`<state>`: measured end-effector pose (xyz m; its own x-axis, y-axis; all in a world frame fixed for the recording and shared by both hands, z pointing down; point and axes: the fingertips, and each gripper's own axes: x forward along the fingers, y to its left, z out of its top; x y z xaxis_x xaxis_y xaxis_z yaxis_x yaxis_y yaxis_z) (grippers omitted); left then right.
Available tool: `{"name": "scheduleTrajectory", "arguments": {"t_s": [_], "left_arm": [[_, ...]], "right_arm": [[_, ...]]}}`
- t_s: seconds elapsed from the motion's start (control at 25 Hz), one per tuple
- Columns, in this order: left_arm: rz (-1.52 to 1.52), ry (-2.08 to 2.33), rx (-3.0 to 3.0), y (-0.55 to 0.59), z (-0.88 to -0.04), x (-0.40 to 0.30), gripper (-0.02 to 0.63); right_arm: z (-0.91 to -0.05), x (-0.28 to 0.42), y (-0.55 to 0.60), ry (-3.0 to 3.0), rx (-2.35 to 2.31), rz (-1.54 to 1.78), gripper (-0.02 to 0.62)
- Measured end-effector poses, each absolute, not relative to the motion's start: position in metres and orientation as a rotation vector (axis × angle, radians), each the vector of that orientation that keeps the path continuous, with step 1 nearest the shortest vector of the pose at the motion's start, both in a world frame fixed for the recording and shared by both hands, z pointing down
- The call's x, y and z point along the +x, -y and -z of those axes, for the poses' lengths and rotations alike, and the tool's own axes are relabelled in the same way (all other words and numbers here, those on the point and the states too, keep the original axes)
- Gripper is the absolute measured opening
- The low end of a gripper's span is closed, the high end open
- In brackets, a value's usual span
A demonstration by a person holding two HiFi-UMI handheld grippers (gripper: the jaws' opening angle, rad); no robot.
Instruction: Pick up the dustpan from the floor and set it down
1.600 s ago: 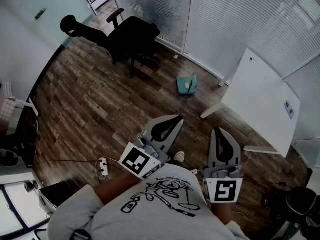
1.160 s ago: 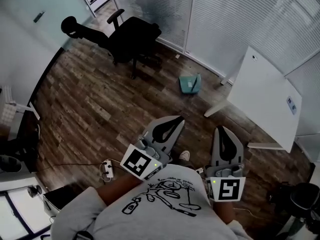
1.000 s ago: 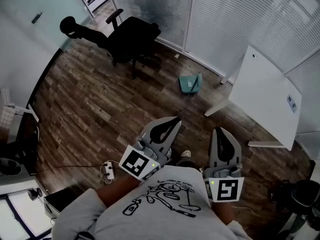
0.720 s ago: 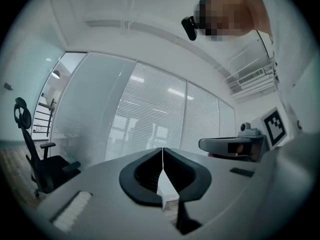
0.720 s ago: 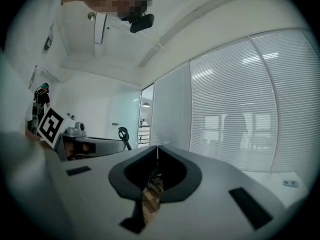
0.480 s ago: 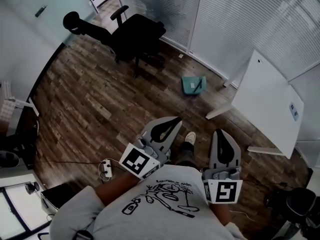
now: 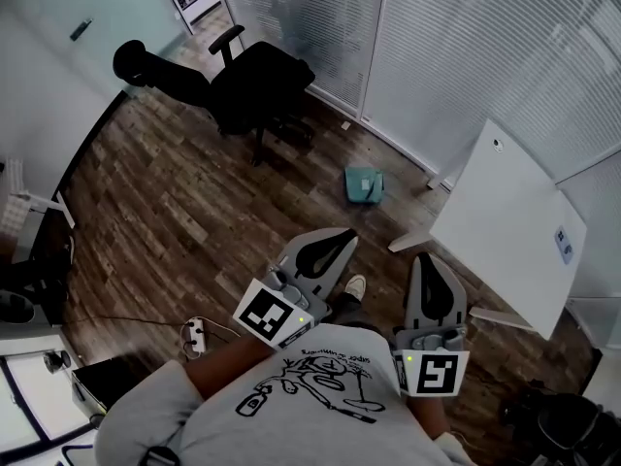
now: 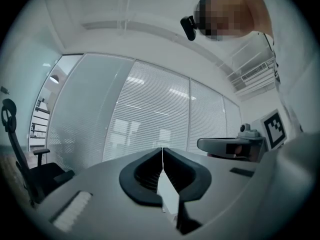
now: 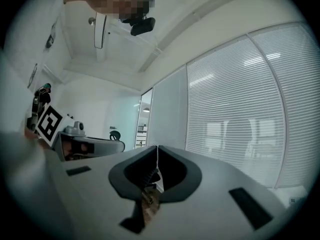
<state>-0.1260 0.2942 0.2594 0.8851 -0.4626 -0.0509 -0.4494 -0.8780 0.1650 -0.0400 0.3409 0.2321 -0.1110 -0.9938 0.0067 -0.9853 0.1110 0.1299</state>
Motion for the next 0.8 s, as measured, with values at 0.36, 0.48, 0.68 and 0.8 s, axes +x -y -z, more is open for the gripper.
{"name": "scheduleTrajectory", "arguments": {"t_s": [0.36,0.48,0.68,0.8], "left_arm": [[0.144,0.754,2.903,-0.266,-0.254,-0.047,0.002],[0.144,0.77,2.898,-0.263,-0.256,-0.031,0.002],[0.132,0.785,2.887,-0.25,-0.26,-0.021,0.002],[0.124,0.793,2.88,-0.238,-0.265,-0.019,0.002]], "right_arm": [[-0.231,0.032,-0.311,2.346,1.949,0.192,0.006],[-0.232,0.044,-0.306,2.367,1.927,0.205,0.006],[-0.243,0.059,-0.293,2.361,1.918,0.142,0.006],[-0.25,0.063,-0.282,2.355,1.906,0.109,0.006]]}}
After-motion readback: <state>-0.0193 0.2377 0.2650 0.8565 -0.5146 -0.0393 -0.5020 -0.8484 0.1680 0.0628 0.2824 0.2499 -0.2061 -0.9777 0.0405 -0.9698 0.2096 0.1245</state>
